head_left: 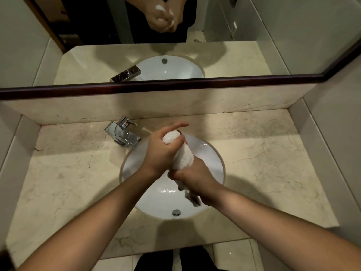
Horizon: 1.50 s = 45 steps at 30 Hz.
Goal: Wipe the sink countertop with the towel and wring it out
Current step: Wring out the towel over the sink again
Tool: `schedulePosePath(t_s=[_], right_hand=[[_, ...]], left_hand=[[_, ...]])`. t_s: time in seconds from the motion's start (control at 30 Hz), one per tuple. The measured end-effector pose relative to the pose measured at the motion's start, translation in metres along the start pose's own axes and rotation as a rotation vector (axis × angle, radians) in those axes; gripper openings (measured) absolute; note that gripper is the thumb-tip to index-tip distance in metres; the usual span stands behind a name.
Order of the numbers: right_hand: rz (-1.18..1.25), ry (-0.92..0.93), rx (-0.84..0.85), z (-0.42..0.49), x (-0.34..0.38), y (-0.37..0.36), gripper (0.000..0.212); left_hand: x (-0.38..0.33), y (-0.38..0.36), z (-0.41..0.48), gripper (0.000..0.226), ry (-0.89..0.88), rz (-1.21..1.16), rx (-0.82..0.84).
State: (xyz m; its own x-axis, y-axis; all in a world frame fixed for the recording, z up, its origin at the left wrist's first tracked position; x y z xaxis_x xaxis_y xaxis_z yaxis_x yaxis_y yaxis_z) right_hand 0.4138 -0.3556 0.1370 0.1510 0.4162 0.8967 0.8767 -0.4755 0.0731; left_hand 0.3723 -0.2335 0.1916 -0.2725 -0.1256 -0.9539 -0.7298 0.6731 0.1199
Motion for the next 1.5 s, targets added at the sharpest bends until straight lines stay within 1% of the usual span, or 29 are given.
schedulePosePath(t_s=[0.13,0.2,0.27,0.33,0.4,0.47,0.5,0.57,0.63,0.67,0.73,0.8,0.87,0.9,0.97,1.0,1.07,1.1,1.13,1.2,1.3,1.33,1.4,1.5], right_hand=[[-0.095,-0.022,-0.152,0.015,-0.022,-0.001,0.020],[-0.125,-0.029,-0.192,0.020,-0.025,-0.001,0.024],[-0.135,-0.052,-0.194,0.022,-0.026,-0.002,0.029],[-0.151,-0.033,-0.178,0.019,-0.022,-0.002,0.031],[-0.123,0.000,-0.150,0.016,-0.013,0.000,0.029],[0.014,0.006,-0.032,0.010,-0.003,-0.004,0.027],[0.097,-0.019,0.052,0.005,0.002,-0.007,0.025],[0.274,-0.122,0.227,-0.008,0.011,-0.014,0.022],[0.484,-0.220,0.414,-0.024,0.020,-0.025,0.030],[0.588,-0.247,0.521,-0.030,0.024,-0.032,0.036],[0.746,-0.271,0.728,-0.042,0.031,-0.048,0.043],[0.798,-0.277,0.868,-0.052,0.032,-0.063,0.044],[0.836,-0.267,0.957,-0.062,0.028,-0.077,0.048],[0.876,-0.250,0.993,-0.067,0.027,-0.082,0.050],[0.984,-0.203,1.015,-0.073,0.027,-0.086,0.050],[1.013,-0.174,1.003,-0.074,0.027,-0.085,0.050],[0.981,-0.138,0.959,-0.071,0.022,-0.081,0.051],[0.940,-0.141,0.932,-0.069,0.021,-0.078,0.050],[0.897,-0.145,0.897,-0.066,0.020,-0.073,0.048],[0.772,-0.097,0.773,-0.056,0.026,-0.055,0.043],[0.325,0.052,0.517,-0.040,0.037,-0.021,0.038],[0.226,0.070,0.460,-0.038,0.039,-0.015,0.038],[0.148,0.068,0.376,-0.035,0.041,-0.013,0.041],[0.081,0.049,0.197,-0.022,0.028,-0.012,0.034]], left_hand=[[0.033,-0.004,0.020,0.031,0.083,0.073,-0.059],[0.039,-0.005,0.023,0.032,0.088,0.130,-0.091],[0.043,-0.003,0.025,0.032,0.119,0.129,-0.103],[0.042,0.000,0.024,0.031,0.146,0.075,-0.069],[0.032,0.000,0.026,0.028,0.151,0.027,0.035],[0.018,-0.001,0.024,0.030,0.166,-0.045,0.189],[0.013,-0.003,0.023,0.036,0.186,-0.115,0.293],[0.002,-0.005,0.023,0.059,0.221,-0.287,0.530],[-0.008,-0.008,0.019,0.089,0.195,-0.411,0.756],[-0.012,-0.010,0.019,0.100,0.168,-0.457,0.832],[-0.020,-0.015,0.017,0.117,0.105,-0.559,0.927],[-0.029,-0.027,0.011,0.130,0.068,-0.701,1.023],[-0.040,-0.040,-0.005,0.135,0.035,-0.846,1.184],[-0.043,-0.043,-0.012,0.130,0.012,-0.897,1.248],[-0.044,-0.045,-0.022,0.109,-0.015,-0.912,1.288],[-0.044,-0.044,-0.025,0.093,-0.012,-0.887,1.281],[-0.043,-0.039,-0.025,0.059,-0.002,-0.802,1.193],[-0.042,-0.036,-0.022,0.045,0.009,-0.748,1.123],[-0.042,-0.032,-0.020,0.038,0.020,-0.702,1.054],[-0.041,-0.020,-0.016,0.038,0.033,-0.616,0.894],[-0.036,-0.010,-0.013,0.055,0.074,-0.444,0.664],[-0.035,-0.007,-0.013,0.055,0.075,-0.392,0.612],[-0.035,-0.004,-0.013,0.049,0.054,-0.288,0.525],[-0.030,-0.003,-0.010,0.046,0.007,-0.124,0.331]])
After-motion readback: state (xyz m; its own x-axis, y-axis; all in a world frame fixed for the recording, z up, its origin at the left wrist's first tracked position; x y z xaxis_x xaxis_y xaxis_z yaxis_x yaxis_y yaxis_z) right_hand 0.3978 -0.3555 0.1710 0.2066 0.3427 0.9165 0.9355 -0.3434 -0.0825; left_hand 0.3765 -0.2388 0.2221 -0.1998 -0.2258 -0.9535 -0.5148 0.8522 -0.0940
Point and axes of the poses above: each hand's wrist, its own z-axis towards the middle knuckle, its own y-axis out of the back of the hand, x = y × z, the point moved 9 cm from there along z, towards the middle knuckle, and after that the axes turned 10 degrees about y, right-handed, at the moved point
